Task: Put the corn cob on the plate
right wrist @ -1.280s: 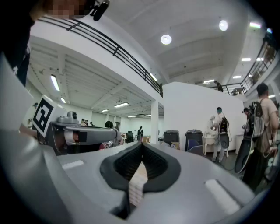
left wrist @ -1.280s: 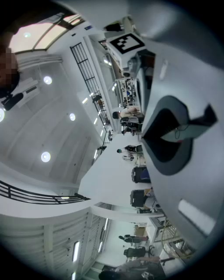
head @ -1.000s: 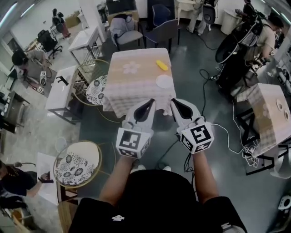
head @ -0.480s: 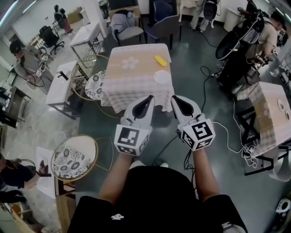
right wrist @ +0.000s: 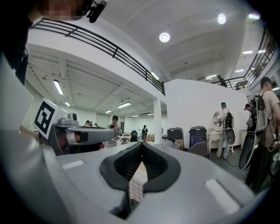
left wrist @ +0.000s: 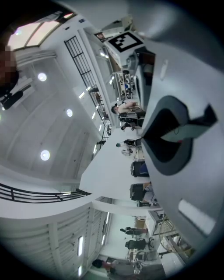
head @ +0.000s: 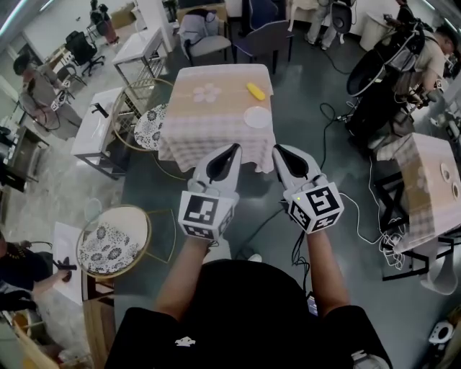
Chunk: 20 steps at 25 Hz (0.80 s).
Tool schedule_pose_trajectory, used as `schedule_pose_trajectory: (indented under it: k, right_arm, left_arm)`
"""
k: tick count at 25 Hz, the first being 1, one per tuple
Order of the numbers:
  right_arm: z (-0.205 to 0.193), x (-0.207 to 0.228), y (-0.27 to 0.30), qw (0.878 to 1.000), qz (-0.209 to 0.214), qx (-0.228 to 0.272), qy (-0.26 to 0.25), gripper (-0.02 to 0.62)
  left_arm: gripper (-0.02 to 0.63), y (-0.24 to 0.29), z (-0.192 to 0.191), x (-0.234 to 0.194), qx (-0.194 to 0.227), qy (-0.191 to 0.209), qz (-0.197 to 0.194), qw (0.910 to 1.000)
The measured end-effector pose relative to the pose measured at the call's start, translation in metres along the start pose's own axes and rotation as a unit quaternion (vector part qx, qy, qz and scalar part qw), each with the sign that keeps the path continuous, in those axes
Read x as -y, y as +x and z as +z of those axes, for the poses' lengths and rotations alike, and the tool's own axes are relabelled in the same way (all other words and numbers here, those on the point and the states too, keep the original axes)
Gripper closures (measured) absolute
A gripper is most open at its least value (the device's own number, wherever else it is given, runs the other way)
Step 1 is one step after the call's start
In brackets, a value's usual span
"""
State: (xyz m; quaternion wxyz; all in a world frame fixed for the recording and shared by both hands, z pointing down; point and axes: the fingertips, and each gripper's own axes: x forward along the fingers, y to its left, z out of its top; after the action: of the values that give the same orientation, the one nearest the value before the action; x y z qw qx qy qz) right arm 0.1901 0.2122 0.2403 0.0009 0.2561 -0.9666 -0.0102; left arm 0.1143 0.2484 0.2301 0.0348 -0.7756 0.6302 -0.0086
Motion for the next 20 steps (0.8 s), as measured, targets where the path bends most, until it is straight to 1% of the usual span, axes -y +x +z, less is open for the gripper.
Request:
schedule_pose_trajectory:
  k: [6,11,20]
  right_arm:
    - [-0.004,-0.002,0.017,1.0,0.007,-0.003,0.007,0.594]
    - [-0.007,-0.007,0.044,1.0,0.012,-0.008,0.006,0.594]
    - [-0.003,0.013,0.095,1.0,-0.008,-0.007,0.012,0.594]
  left_arm:
    - [0.598,0.002,0.001,-0.014,-0.002,0.002,0.006,1.0]
    - [0.598,0.009,-0.004,-0.038,-0.002,-0.005,0.003,1.0]
    - [0.598,0.044,-0.006,-0.082,-0.004,-0.002,-0.016,0.9999]
